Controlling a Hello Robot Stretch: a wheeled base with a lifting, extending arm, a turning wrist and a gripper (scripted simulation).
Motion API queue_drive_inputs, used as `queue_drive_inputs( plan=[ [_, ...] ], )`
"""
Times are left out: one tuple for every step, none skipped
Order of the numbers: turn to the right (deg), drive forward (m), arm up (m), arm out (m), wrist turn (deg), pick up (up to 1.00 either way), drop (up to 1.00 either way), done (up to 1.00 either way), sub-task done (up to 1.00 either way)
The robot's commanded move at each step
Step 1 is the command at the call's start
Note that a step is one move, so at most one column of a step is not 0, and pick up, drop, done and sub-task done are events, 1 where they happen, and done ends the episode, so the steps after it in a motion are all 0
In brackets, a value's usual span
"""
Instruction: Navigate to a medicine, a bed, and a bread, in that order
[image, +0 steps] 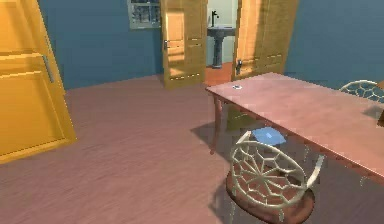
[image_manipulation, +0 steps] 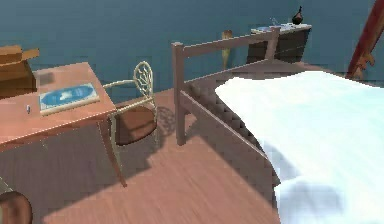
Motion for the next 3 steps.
queue_drive_inputs(
  plan=[
    [-24.0, 0.00, 0.00, 0.00, 0.0, 0.00, 0.00, 0.00, 0.00],
    [0.0, 1.00, 0.00, 0.00, 0.0, 0.00, 0.00, 0.00, 0.00],
    [-9.0, 0.00, 0.00, 0.00, 0.0, 0.00, 0.00, 0.00, 0.00]
  ],
)
